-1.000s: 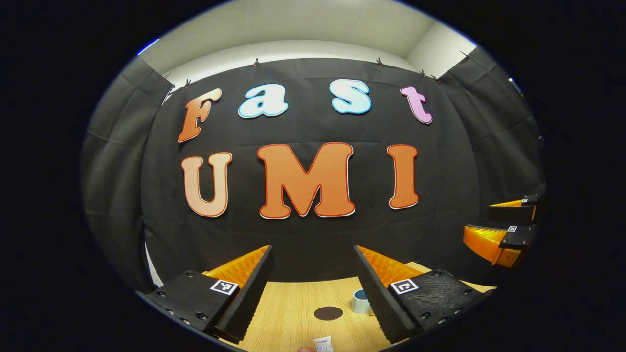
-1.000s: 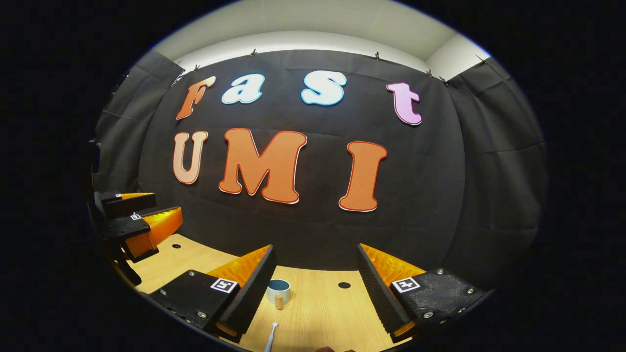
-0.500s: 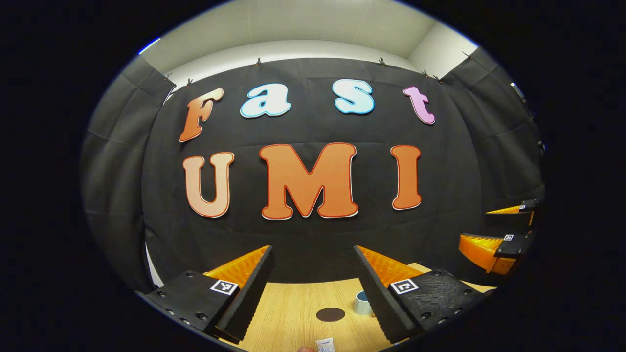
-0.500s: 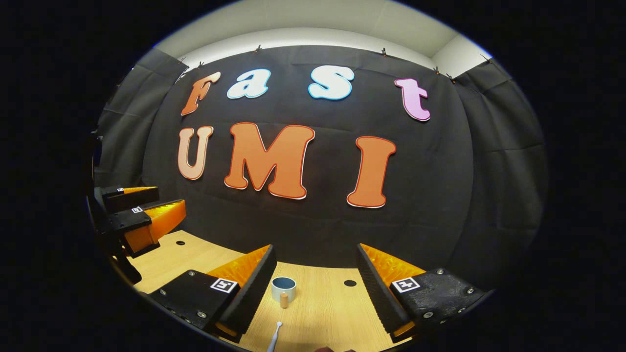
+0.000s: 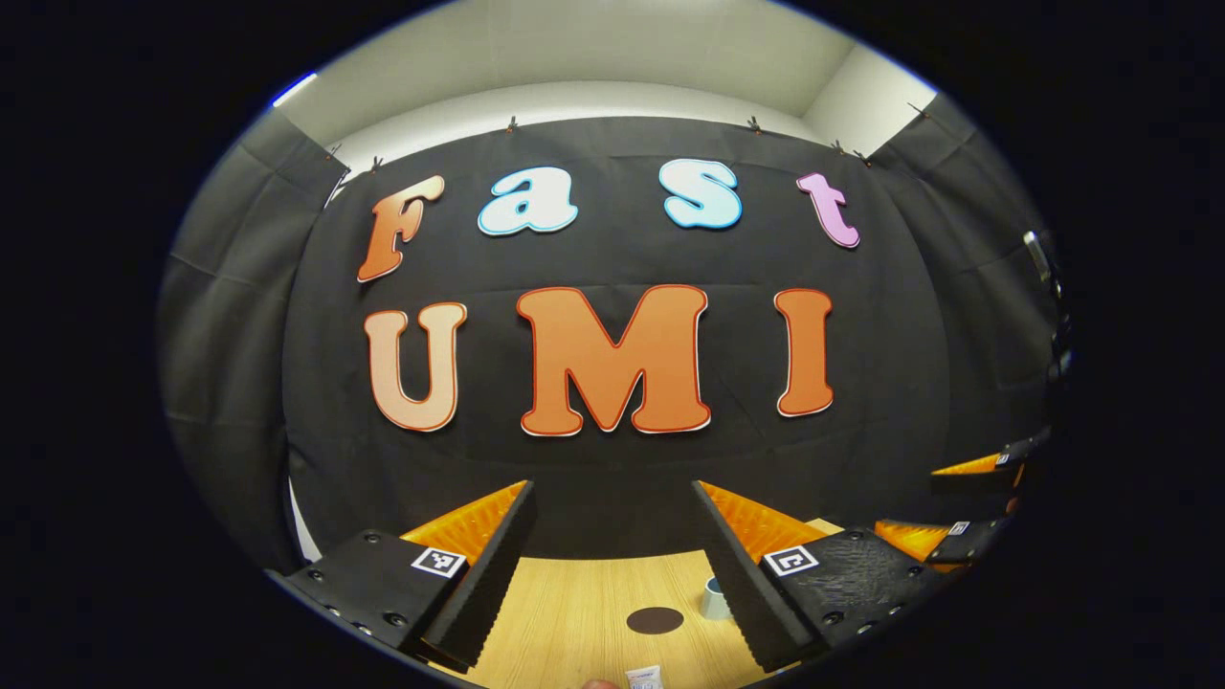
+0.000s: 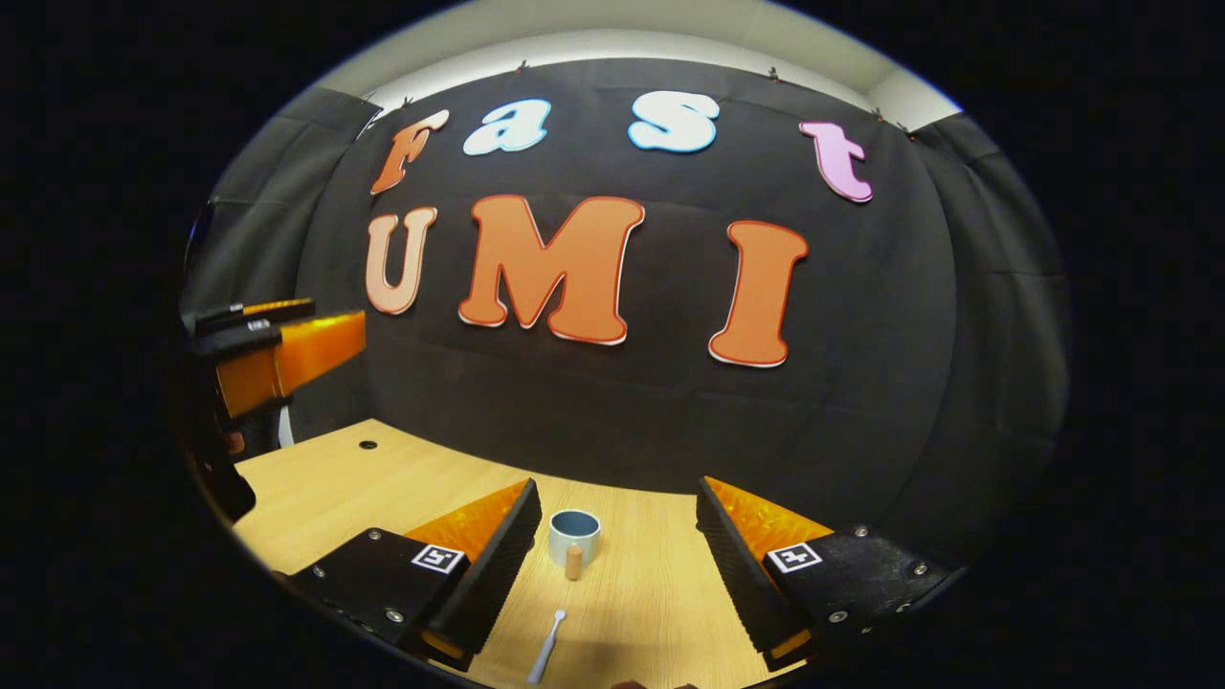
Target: Put the toothbrush and toothpaste on the desktop into the cup, then pick up the cup and place it on the coaster on the desktop.
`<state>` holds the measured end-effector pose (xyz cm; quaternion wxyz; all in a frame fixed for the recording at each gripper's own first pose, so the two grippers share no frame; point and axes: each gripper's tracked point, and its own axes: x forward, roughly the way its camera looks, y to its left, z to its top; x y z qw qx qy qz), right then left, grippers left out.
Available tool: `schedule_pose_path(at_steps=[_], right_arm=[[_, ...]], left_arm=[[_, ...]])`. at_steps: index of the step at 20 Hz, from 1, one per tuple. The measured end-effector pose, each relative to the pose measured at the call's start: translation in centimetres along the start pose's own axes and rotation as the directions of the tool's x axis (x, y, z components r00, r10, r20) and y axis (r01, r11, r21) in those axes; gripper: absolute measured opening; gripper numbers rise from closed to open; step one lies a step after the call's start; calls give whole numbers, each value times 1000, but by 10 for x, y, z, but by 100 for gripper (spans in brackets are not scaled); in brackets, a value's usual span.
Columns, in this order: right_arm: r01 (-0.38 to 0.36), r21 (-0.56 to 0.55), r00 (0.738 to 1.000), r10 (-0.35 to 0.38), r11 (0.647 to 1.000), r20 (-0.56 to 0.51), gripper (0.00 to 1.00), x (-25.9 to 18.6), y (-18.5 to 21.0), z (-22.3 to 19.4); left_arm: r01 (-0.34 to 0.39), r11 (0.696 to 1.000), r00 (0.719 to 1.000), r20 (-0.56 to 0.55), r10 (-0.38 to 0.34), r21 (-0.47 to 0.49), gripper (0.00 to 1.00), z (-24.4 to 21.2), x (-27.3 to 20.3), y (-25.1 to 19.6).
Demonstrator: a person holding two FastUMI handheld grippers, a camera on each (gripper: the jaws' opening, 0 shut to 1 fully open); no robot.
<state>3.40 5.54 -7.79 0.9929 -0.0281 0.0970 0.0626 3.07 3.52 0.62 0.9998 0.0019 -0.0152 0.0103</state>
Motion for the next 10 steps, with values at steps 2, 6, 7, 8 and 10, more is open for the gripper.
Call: schedule_pose_path(at_steps=[2,6,7,8,10], right_arm=[[-22,7,998,22,1000,-63,99,8,9,-22],[-50,22,985,53,999,-167,99,15,23,-61],[-58,22,979,61,998,-196,99,18,27,-71],[-62,19,972,64,998,-226,99,20,30,-81],[-74,14,949,75,997,-306,99,25,36,-105]], left_arm=[[-12,1000,1000,4,12,6,96,1,0,5],[-33,999,999,-12,33,4,97,-4,1,15],[-39,999,999,-17,39,5,97,-5,1,18],[-46,999,999,-22,46,6,99,-8,2,21],[-61,998,997,-37,61,7,98,-14,1,28]])
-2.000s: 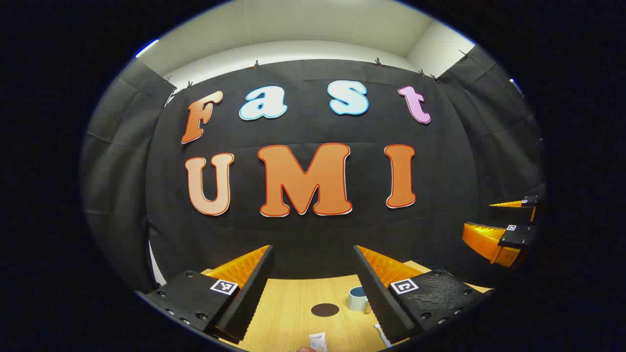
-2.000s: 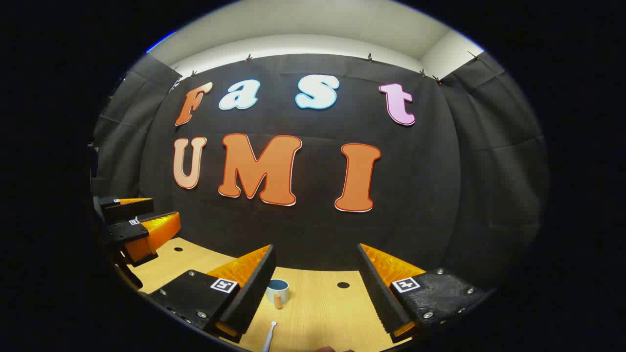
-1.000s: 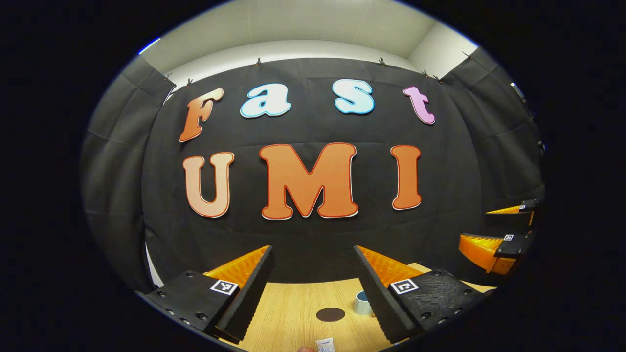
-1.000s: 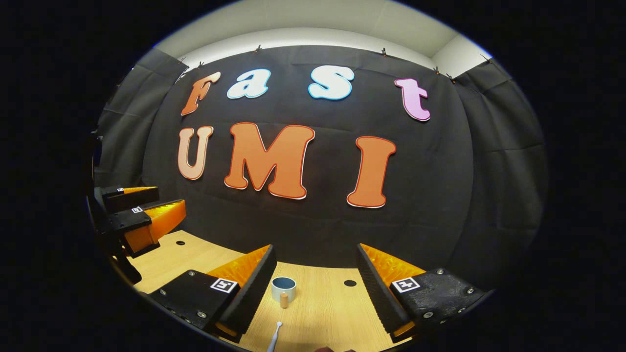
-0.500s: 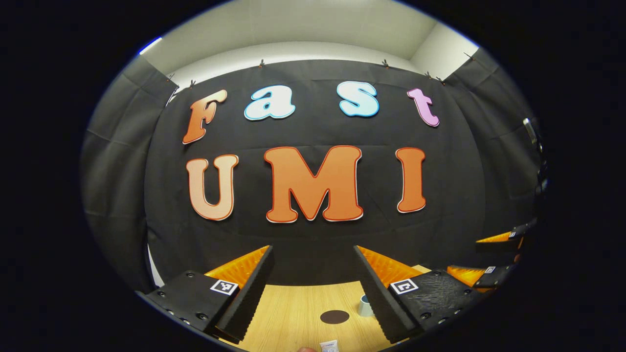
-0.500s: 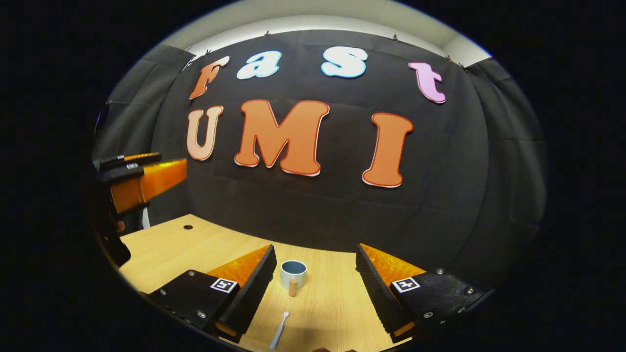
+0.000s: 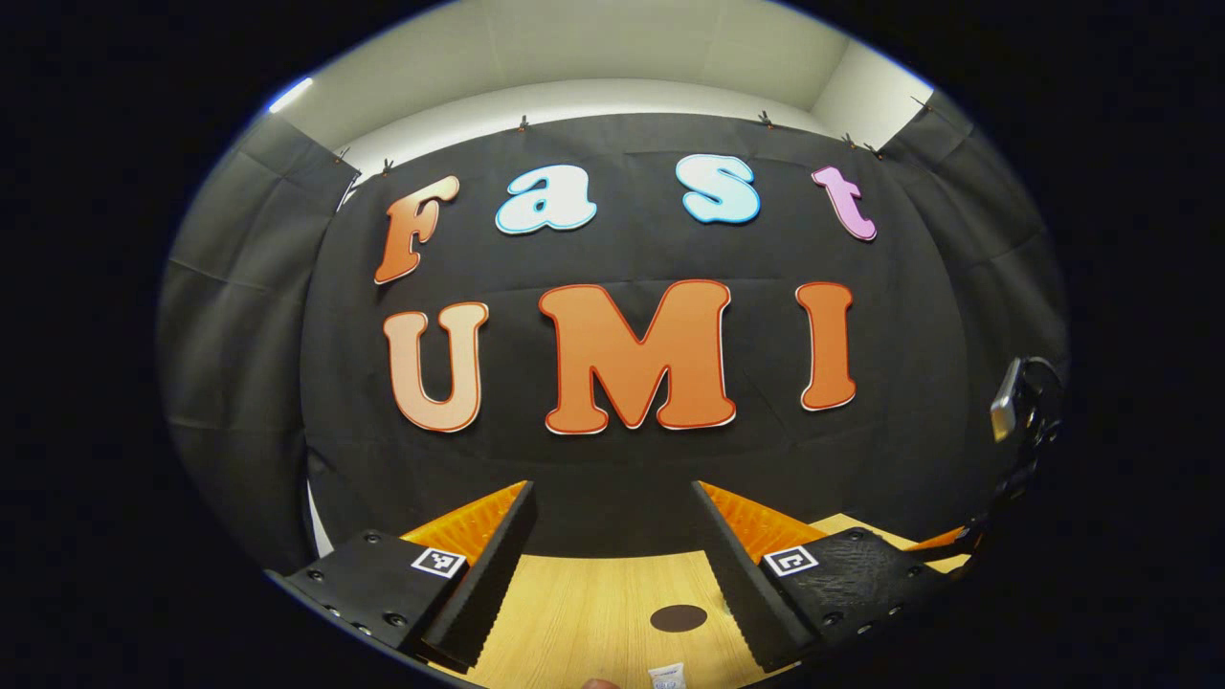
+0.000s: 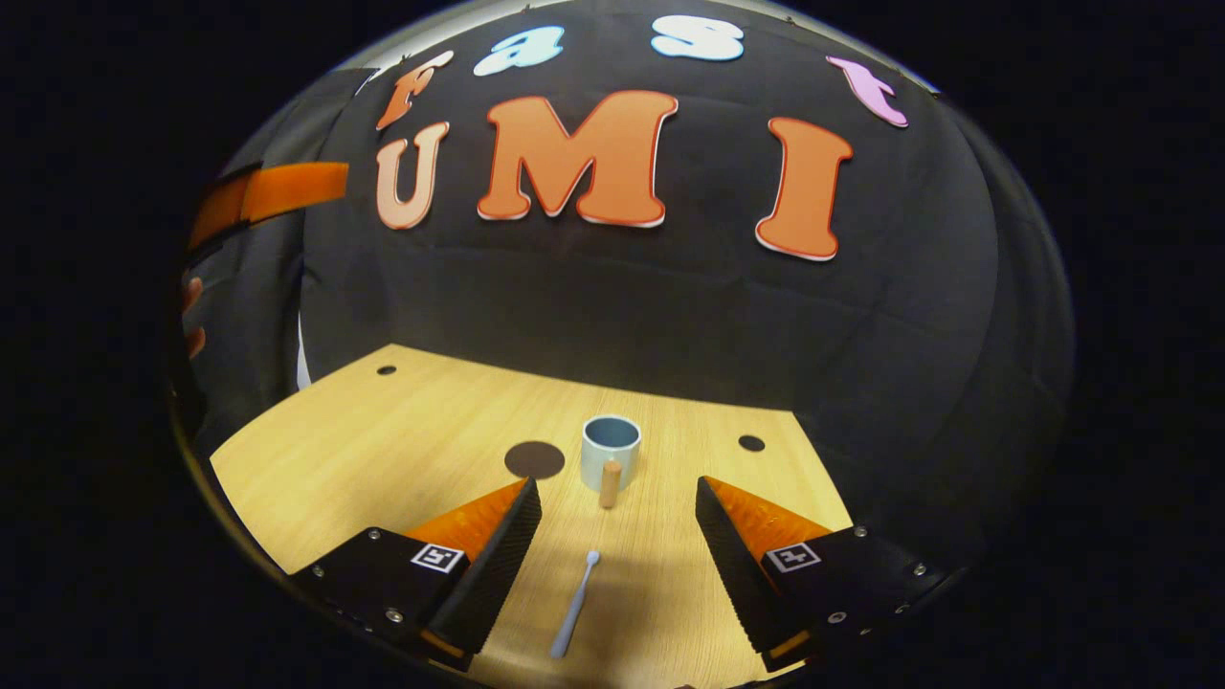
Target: Put the toothbrush and toothpaste on the desktop into the cup, then pick up the cup and place it on the coaster on the desktop.
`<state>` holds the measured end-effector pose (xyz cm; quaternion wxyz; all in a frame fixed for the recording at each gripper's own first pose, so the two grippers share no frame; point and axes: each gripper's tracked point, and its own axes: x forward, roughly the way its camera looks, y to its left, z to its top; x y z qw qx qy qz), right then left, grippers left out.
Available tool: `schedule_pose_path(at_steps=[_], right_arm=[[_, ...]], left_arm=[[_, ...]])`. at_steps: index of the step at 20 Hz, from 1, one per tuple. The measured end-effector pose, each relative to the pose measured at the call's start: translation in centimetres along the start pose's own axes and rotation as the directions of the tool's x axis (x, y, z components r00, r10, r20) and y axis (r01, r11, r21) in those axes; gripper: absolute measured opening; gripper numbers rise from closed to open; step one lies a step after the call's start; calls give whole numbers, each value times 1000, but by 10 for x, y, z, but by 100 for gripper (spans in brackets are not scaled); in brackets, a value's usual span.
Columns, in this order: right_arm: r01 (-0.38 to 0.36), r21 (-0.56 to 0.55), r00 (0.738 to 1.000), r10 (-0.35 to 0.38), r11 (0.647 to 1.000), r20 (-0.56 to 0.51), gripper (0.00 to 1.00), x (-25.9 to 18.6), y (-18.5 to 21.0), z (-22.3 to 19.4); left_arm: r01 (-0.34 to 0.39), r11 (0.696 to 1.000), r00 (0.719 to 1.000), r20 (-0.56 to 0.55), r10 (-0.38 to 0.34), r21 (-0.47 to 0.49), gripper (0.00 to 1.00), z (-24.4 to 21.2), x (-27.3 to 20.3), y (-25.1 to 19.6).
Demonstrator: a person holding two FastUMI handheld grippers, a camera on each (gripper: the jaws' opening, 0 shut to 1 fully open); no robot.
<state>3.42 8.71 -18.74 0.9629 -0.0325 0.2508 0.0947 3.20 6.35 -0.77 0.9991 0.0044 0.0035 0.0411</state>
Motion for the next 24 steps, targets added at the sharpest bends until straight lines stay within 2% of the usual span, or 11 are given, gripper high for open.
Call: schedule_pose_path(at_steps=[4,9,12,15,20,21,24], right_arm=[[-33,10,986,34,999,-165,99,19,9,-45],[-51,-15,943,43,999,-329,96,35,20,-85],[-81,-6,903,71,997,-423,95,47,31,-108],[-93,-23,862,69,995,-502,91,56,33,-129],[-109,-7,782,82,994,-618,88,64,44,-158],[-107,-2,770,81,994,-632,84,67,44,-165],[-97,8,731,76,995,-678,79,71,43,-177]], left_arm=[[-35,999,999,-30,35,-6,98,-13,1,16],[-74,997,993,-94,73,-8,97,-39,1,33],[-101,995,986,-136,99,-3,98,-61,2,45],[-128,992,975,-182,130,20,97,-84,-1,59],[-187,982,951,-246,189,32,98,-114,-6,83],[-198,980,945,-258,201,36,98,-118,-6,89],[-217,975,932,-286,222,49,97,-132,-11,97]])
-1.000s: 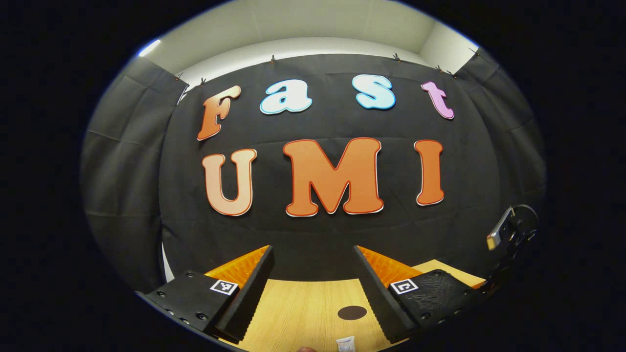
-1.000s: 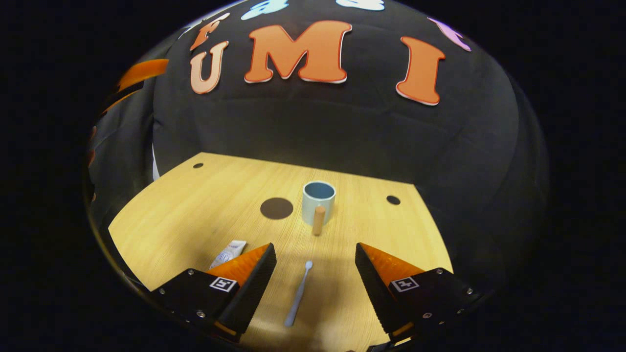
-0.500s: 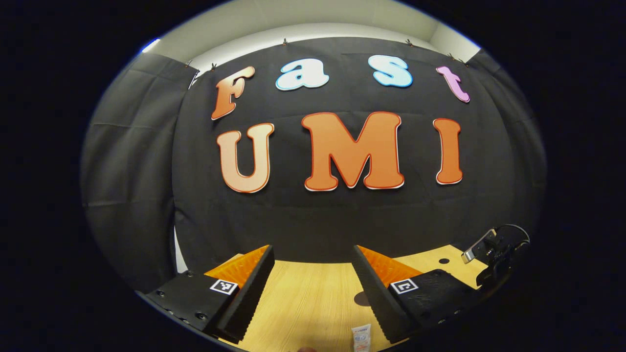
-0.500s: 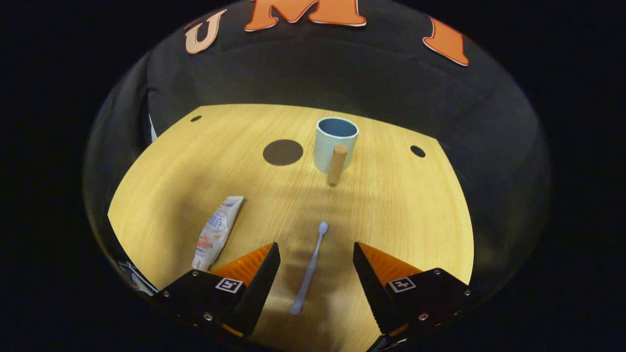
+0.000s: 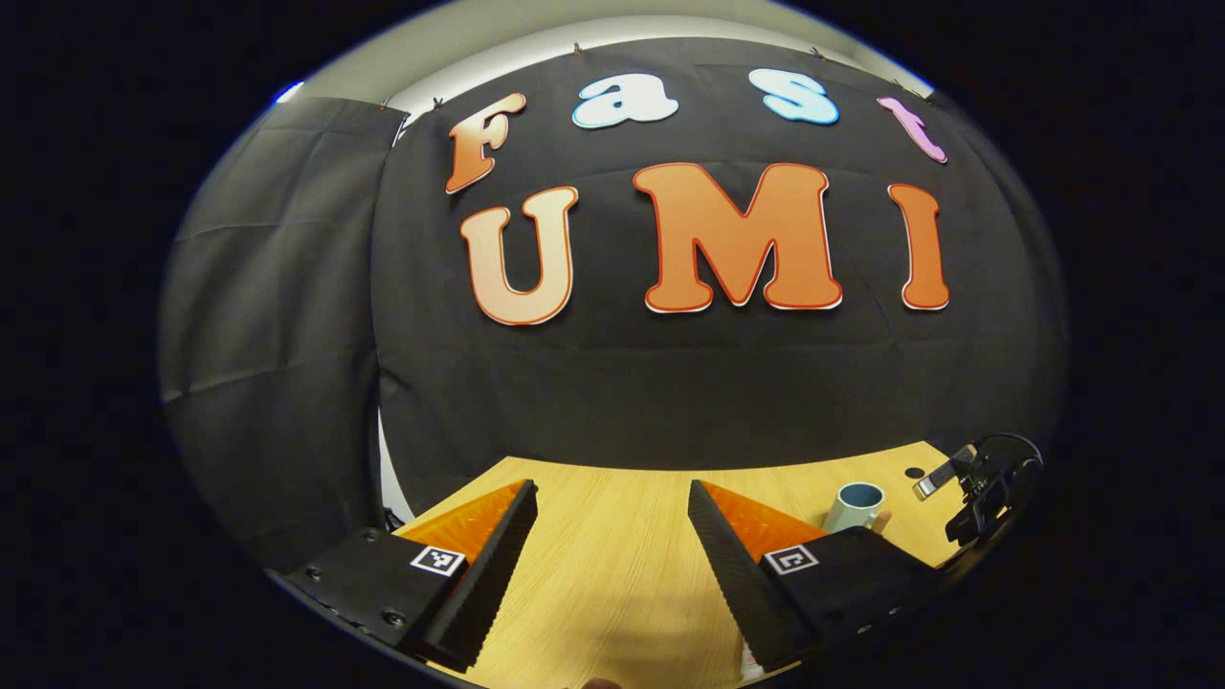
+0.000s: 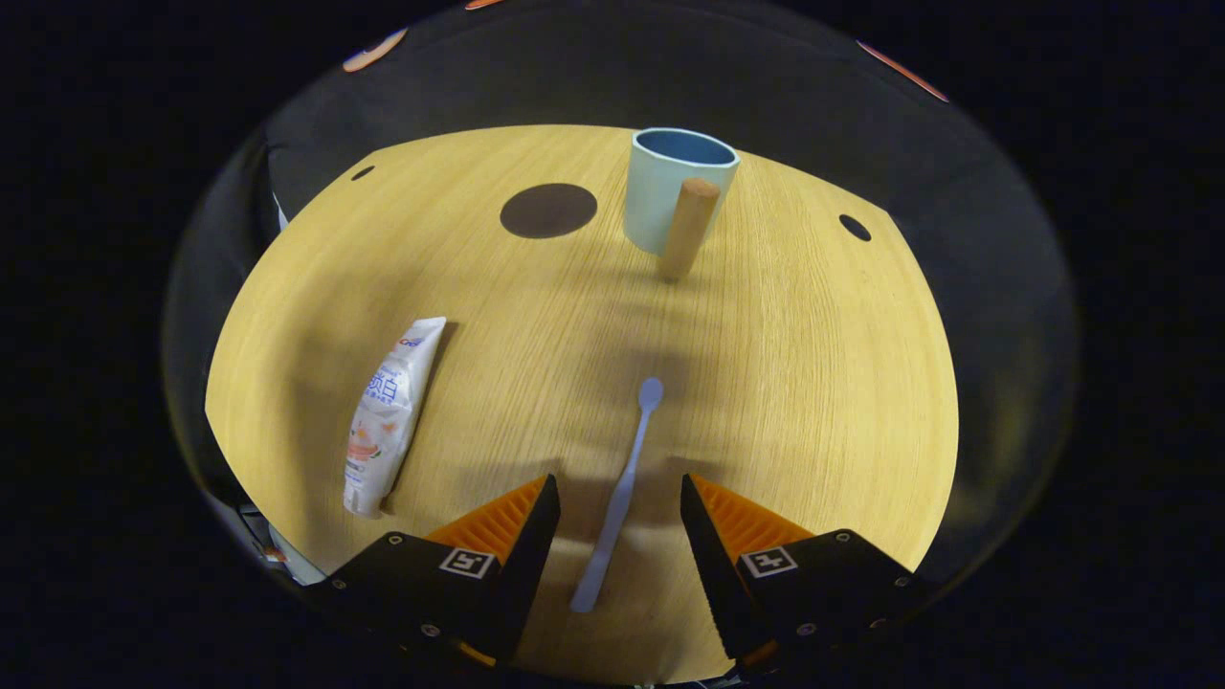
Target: Put the toothbrush and toothpaste on the desktop into the cup, then pick up the cup and place it on the coaster on the desktop.
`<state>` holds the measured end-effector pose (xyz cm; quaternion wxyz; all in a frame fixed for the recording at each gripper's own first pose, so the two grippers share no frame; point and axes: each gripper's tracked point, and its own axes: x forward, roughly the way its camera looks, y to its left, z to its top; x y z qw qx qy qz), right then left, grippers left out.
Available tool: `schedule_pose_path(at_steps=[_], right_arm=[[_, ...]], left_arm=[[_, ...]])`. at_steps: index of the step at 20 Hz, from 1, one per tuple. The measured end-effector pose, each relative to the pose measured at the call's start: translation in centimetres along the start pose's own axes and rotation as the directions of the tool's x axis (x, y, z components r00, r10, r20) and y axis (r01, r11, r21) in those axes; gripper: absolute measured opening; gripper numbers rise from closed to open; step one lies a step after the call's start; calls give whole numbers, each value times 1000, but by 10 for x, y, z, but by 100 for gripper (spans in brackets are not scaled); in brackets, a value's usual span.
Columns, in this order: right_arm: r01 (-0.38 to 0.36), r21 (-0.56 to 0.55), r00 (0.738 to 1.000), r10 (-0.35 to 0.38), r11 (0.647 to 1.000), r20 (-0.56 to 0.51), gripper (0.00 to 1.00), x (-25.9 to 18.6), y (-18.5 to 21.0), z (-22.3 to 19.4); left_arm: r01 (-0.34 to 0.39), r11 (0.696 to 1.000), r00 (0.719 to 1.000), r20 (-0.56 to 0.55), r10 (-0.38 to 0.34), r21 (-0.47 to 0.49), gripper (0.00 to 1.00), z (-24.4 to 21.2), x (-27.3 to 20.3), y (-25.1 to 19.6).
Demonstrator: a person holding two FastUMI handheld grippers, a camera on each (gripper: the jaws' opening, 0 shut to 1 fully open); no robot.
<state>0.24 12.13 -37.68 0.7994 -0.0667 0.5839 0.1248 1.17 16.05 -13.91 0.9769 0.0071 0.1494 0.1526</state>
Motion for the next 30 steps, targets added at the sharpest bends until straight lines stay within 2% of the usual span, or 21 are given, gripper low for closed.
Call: schedule_pose_path(at_steps=[2,9,14,16,18,20,24,27,30], right_arm=[[-32,44,998,35,998,-50,73,5,8,-5],[-19,65,987,29,998,-158,46,15,9,-18],[13,177,982,20,984,-185,16,18,5,-13],[8,214,985,29,977,-169,10,19,3,-8],[17,255,986,25,967,-164,7,19,2,-7],[14,283,989,29,959,-148,6,17,3,-6],[18,313,996,9,950,-86,5,8,3,1],[-7,340,999,22,940,-41,5,-5,4,8],[-39,327,999,43,944,-3,5,-16,1,9]], left_arm=[[-9,1000,1000,-16,9,-2,98,-4,1,3],[19,1000,999,-51,-20,-13,98,-13,9,-5],[96,995,989,-111,-97,-15,97,-29,19,-19],[159,987,973,-166,-159,-10,97,-42,26,-32],[229,973,944,-244,-224,-6,97,-63,31,-47],[303,953,902,-314,-297,-30,98,-84,36,-64],[414,903,782,-462,-419,-119,98,-124,27,-92],[428,885,697,-555,-454,-186,98,-151,20,-105],[409,886,614,-652,-445,-220,97,-177,8,-116]])
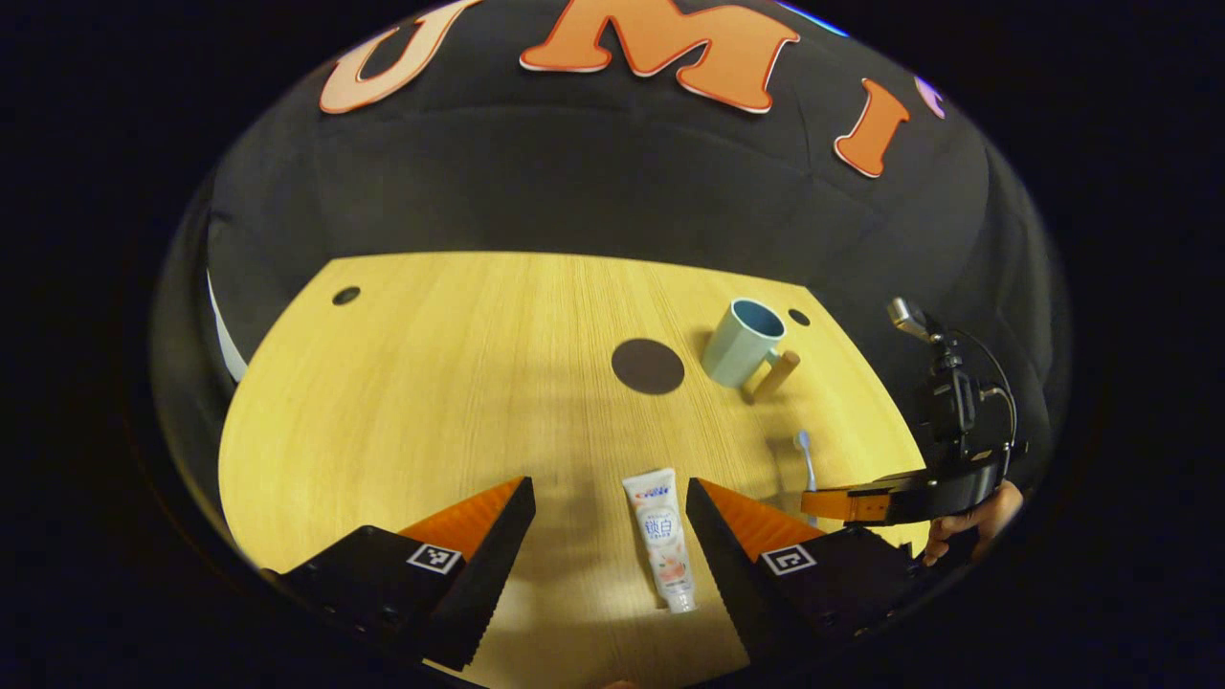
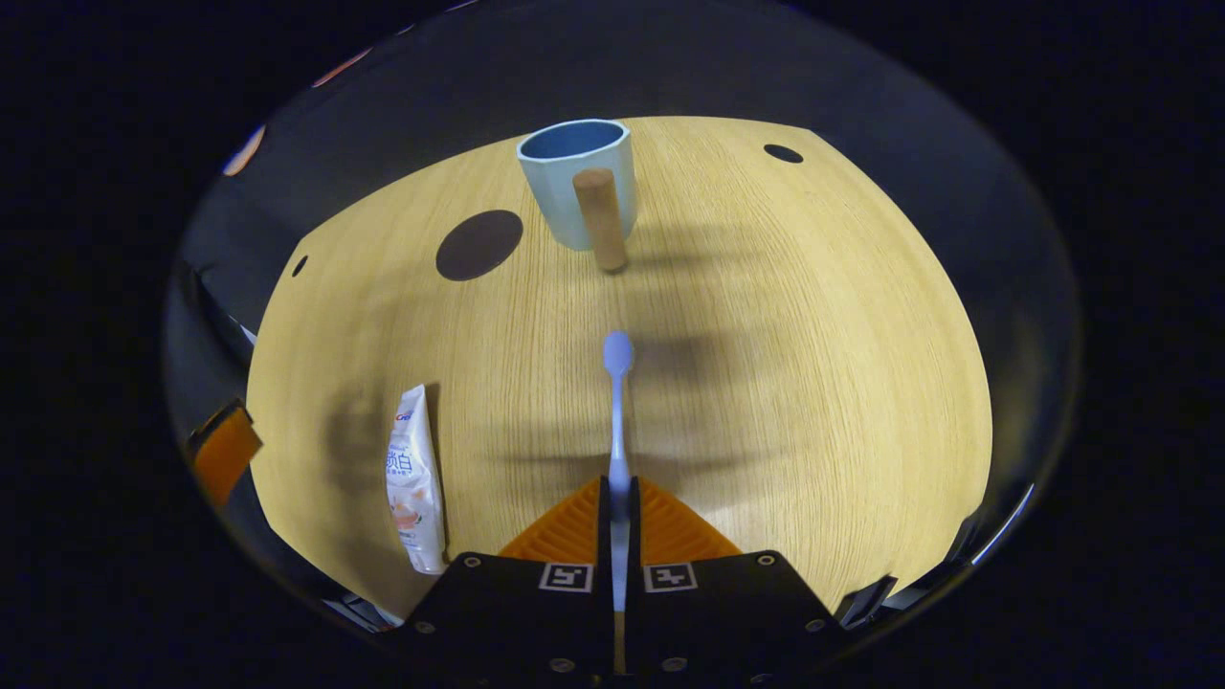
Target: Put the toothbrush and toothpaste on the desktop into the cup, then pick up the cup and place it on the coaster on the desktop.
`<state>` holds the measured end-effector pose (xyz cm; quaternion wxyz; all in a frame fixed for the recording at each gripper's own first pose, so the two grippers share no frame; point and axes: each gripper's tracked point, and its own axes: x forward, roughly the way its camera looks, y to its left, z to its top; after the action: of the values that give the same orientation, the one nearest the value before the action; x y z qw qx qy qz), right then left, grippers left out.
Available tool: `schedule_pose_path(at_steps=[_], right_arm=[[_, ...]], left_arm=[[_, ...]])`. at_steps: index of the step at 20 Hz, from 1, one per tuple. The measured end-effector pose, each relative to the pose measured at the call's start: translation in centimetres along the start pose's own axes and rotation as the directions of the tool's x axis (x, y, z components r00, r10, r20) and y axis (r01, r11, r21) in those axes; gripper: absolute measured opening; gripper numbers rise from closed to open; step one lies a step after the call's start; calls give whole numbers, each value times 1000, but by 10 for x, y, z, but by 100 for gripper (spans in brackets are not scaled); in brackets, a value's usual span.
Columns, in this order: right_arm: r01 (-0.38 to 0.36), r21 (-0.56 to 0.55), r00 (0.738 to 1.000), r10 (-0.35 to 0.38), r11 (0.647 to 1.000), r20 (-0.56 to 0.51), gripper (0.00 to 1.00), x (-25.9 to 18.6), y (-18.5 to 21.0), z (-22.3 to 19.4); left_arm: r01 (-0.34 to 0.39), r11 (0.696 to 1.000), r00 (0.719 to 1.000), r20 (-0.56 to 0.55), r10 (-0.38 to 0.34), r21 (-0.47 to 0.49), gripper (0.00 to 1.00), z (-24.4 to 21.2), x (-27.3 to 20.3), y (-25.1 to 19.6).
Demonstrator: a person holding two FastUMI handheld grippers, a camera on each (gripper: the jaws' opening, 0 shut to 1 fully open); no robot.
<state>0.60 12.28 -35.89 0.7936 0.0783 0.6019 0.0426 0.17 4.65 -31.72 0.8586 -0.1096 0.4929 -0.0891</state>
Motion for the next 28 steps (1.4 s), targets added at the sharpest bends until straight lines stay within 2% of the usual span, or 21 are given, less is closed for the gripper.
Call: schedule_pose_path(at_steps=[4,8,13,15,16,18,21,22,24,25,26,28], right_arm=[[-31,-57,999,32,998,24,5,-11,-10,2],[-80,-71,996,83,994,37,5,-24,-13,4],[-93,-105,992,101,990,78,5,-39,-19,20],[-95,-127,989,107,987,97,5,-48,-21,30],[-92,-140,988,108,986,112,5,-52,-23,35],[-89,-165,983,113,982,141,5,-62,-24,47],[-94,-180,977,126,979,172,5,-71,-24,60],[-92,-185,977,125,978,175,5,-71,-24,61],[-84,-198,977,120,977,177,5,-68,-28,60],[-80,-204,977,117,976,177,5,-68,-30,60],[-78,-207,977,115,975,178,5,-70,-32,59],[-82,-205,975,121,975,184,5,-66,-34,62]], left_arm=[[-5,993,987,-162,-13,-114,98,-34,22,-20],[-43,979,951,-308,-20,-198,98,-63,40,-29],[-85,981,917,-400,9,-173,98,-87,69,-35],[-112,982,906,-422,39,-150,93,-87,76,-38],[-124,983,898,-436,53,-136,96,-88,82,-38],[-134,983,885,-462,61,-126,95,-93,90,-42],[-154,983,871,-483,88,-98,75,-100,94,-50],[-151,984,871,-483,90,-89,75,-101,94,-52],[-151,984,868,-490,86,-94,63,-105,90,-63],[-147,985,864,-497,83,-91,43,-109,93,-64],[-135,987,866,-495,72,-92,46,-109,94,-69],[-82,992,876,-481,27,-95,39,-104,93,-79]])
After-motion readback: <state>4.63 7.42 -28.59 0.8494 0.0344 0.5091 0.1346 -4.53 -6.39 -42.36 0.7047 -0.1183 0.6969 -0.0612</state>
